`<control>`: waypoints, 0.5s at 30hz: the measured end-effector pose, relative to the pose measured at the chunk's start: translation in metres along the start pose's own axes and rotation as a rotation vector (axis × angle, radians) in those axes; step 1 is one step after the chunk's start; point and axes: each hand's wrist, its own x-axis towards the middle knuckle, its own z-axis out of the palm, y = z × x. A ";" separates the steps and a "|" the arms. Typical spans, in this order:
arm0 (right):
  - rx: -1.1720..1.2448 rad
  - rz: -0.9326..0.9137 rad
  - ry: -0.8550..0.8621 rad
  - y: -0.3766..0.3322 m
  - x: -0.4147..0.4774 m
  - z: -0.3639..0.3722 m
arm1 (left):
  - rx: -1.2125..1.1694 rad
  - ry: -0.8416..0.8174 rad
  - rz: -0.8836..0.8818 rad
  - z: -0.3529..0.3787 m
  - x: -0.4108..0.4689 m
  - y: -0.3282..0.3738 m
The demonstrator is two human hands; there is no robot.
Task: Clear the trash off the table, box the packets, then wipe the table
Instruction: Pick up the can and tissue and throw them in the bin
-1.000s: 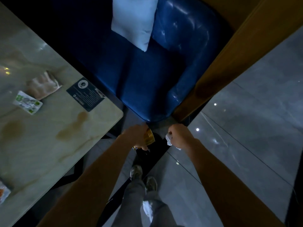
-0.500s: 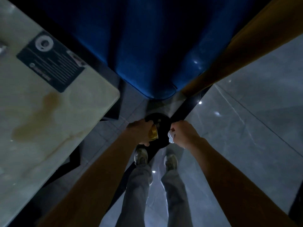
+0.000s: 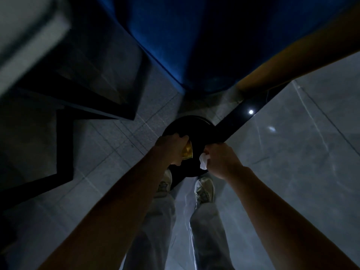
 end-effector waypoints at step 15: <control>0.060 -0.009 0.019 0.025 0.046 0.016 | -0.154 -0.006 0.049 0.031 0.051 0.009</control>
